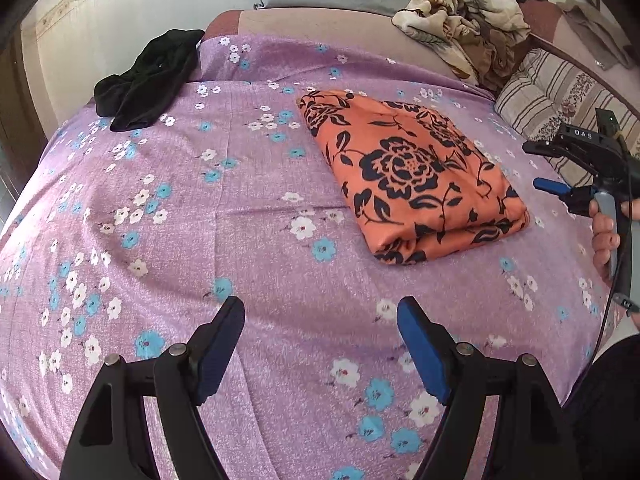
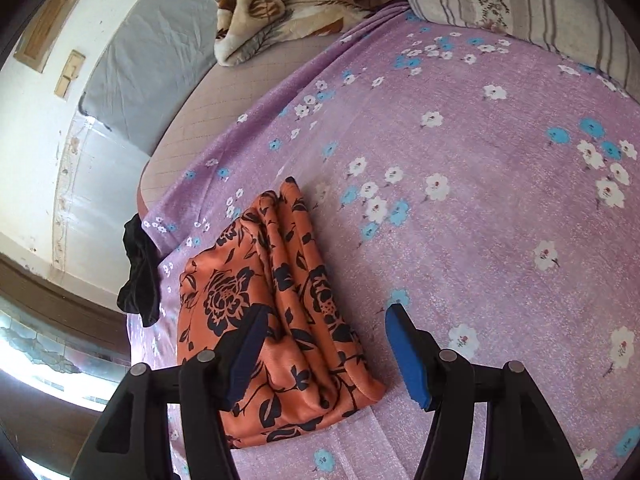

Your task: Fold small clothes

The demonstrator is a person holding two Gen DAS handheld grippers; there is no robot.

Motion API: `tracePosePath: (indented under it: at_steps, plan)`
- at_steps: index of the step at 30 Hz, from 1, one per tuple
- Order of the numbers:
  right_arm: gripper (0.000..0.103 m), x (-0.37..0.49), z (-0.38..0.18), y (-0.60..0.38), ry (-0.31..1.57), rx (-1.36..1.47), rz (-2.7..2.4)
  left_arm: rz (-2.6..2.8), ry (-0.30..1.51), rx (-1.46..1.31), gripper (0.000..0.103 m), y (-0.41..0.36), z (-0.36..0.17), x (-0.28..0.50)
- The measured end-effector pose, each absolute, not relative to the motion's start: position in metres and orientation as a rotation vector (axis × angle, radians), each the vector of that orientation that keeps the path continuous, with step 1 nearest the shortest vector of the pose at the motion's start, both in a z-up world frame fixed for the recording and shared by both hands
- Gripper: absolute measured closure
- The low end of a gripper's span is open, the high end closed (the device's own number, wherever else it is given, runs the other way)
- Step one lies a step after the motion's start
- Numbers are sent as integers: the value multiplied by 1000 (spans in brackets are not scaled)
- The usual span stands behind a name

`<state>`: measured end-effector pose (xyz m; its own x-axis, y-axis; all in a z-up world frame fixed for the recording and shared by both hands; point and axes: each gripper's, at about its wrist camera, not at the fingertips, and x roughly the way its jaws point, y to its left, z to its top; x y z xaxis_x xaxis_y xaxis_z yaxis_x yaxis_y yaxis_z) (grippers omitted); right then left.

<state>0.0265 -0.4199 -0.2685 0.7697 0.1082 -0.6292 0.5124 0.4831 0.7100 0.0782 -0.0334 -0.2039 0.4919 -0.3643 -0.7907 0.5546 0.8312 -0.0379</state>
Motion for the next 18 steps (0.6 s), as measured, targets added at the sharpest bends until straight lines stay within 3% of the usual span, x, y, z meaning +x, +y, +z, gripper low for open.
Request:
tracePosePath:
  at_steps: [10, 13, 15, 18]
  plan:
    - [38, 81, -264, -392, 751, 943, -105, -571, 930, 189, 24, -89, -203, 144]
    - [38, 102, -297, -393, 876, 1019, -96, -578, 998, 169, 19, -95, -228, 158]
    - [37, 108, -300, -390, 861, 979, -119, -589, 1052, 106, 13, -95, -237, 167]
    - [37, 108, -298, -392, 843, 993, -122, -633, 1120, 39, 13, -93, -235, 179]
